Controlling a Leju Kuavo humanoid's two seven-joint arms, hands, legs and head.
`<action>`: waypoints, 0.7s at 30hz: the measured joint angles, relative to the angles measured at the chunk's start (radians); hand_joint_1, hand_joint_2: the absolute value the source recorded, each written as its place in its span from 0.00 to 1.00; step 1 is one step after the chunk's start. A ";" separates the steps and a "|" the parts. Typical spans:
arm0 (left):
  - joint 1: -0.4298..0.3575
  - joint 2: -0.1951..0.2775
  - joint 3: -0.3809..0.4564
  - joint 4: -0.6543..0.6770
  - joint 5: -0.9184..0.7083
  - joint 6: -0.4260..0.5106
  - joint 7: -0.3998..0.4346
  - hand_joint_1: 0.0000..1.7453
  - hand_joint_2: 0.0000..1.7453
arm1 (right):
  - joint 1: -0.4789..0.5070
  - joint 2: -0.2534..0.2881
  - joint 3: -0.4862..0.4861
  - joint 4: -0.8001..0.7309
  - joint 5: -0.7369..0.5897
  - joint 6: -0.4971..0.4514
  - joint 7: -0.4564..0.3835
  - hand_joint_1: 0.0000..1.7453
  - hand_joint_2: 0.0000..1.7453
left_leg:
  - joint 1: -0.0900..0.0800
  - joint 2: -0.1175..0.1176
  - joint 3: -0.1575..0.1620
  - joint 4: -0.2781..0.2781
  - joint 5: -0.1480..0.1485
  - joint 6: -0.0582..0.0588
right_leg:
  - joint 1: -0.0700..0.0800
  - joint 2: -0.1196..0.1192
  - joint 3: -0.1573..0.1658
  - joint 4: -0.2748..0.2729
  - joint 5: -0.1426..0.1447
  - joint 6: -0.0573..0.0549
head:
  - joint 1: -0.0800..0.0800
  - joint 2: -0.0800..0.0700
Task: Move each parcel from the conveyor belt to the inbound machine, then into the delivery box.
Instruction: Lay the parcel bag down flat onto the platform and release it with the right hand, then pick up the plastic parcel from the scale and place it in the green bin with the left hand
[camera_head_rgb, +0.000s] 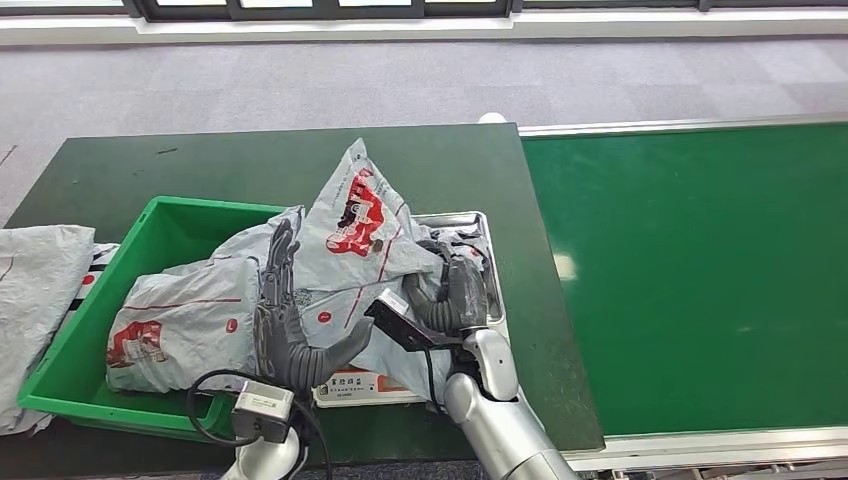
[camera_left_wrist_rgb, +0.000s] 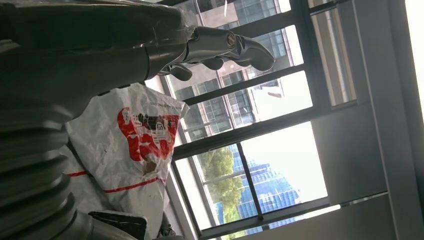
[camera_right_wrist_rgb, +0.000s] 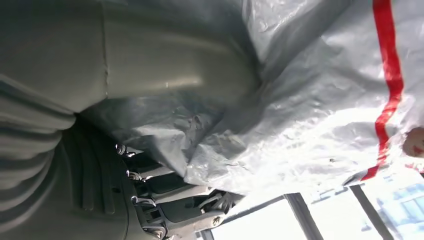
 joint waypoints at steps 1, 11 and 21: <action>0.000 0.000 -0.001 0.000 0.000 0.002 0.000 0.00 1.00 | 0.000 0.000 0.000 -0.001 0.011 0.000 0.001 0.00 1.00 | 0.000 0.000 0.000 0.000 0.000 0.000 | 0.000 0.000 0.000 0.000 0.000 0.000 | 0.000 0.000; 0.005 0.000 -0.001 0.000 -0.010 0.005 0.000 0.00 1.00 | 0.038 -0.004 -0.049 -0.138 0.033 -0.001 -0.074 0.00 0.00 | 0.000 0.000 0.000 0.000 0.000 0.000 | 0.000 0.000 -0.001 0.000 0.000 0.000 | 0.000 0.000; 0.009 -0.004 -0.001 0.002 -0.017 0.006 0.000 0.00 1.00 | 0.154 -0.030 -0.187 -0.722 -0.156 -0.002 -0.343 0.00 0.00 | -0.001 0.001 -0.001 0.000 -0.001 0.001 | -0.002 0.000 -0.002 0.000 0.000 0.001 | 0.000 0.000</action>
